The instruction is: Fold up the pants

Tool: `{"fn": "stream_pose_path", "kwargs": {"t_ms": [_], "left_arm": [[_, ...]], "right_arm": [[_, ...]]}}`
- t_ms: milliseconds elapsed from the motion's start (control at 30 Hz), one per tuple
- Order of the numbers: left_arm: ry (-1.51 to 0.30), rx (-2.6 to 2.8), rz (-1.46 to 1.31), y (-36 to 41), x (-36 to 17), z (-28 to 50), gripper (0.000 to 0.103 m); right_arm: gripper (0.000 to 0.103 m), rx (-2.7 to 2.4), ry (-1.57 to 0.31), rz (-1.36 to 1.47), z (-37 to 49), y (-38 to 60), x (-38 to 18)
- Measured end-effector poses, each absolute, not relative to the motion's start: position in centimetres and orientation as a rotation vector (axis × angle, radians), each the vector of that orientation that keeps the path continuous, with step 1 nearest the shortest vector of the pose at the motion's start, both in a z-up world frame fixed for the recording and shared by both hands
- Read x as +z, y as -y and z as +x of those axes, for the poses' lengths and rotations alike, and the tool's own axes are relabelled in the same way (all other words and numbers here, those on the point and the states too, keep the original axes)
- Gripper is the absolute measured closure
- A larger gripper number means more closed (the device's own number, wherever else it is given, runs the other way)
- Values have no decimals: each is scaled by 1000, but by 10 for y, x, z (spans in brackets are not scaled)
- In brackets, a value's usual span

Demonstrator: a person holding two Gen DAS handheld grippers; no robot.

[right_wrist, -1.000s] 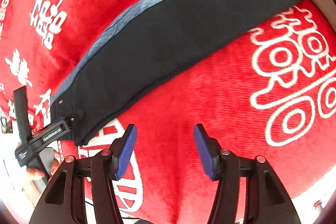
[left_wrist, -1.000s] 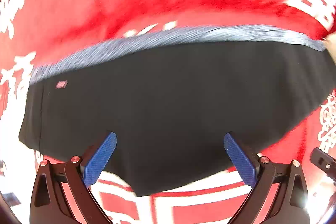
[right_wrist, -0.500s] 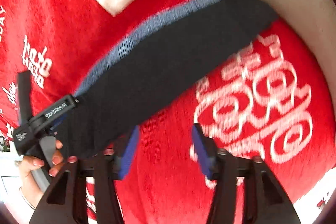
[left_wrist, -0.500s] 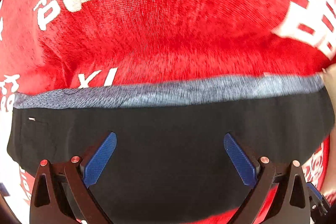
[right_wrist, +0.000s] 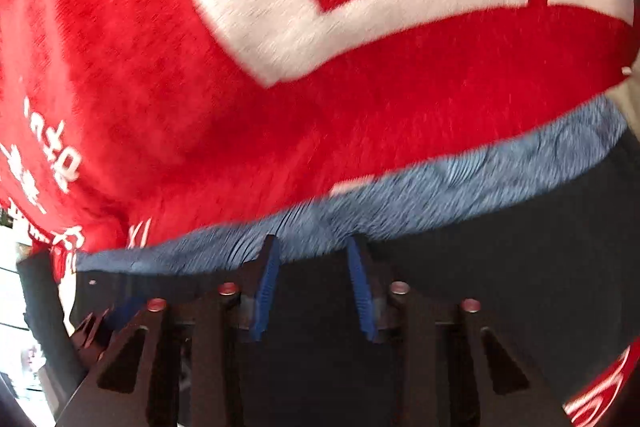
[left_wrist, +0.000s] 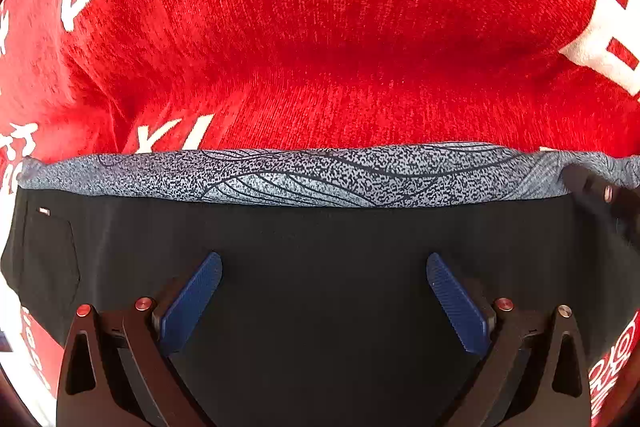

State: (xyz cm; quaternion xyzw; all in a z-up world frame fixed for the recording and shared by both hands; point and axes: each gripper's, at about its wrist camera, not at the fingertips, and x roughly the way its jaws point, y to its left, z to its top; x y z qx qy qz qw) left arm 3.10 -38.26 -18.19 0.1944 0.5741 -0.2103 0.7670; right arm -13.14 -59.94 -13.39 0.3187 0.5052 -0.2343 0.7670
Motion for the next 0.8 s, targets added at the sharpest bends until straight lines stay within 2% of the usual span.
{"fn": "stream_pose_path", "kwargs": {"t_ms": [200, 300, 367, 400, 433, 600, 800], "left_arm": [[-1250, -452, 418, 379, -183, 32, 0], [-1255, -451, 422, 382, -184, 32, 0], [-1247, -453, 427, 382, -184, 33, 0], [-1244, -453, 429, 382, -186, 36, 0], [-1241, -453, 432, 382, -186, 36, 0], [-1226, -464, 458, 387, -182, 30, 0], [-1252, -436, 487, 396, -175, 28, 0]], "right_arm": [[77, -773, -1083, 668, -158, 657, -125], [73, -818, -1061, 707, -186, 663, -105], [66, -828, -1069, 697, -206, 651, -96], [55, -829, -1081, 688, -216, 642, -94], [49, -838, -1103, 678, -228, 632, -97], [49, -842, -1067, 706, -256, 613, -100], [48, -755, -870, 1032, -292, 599, -86]]}}
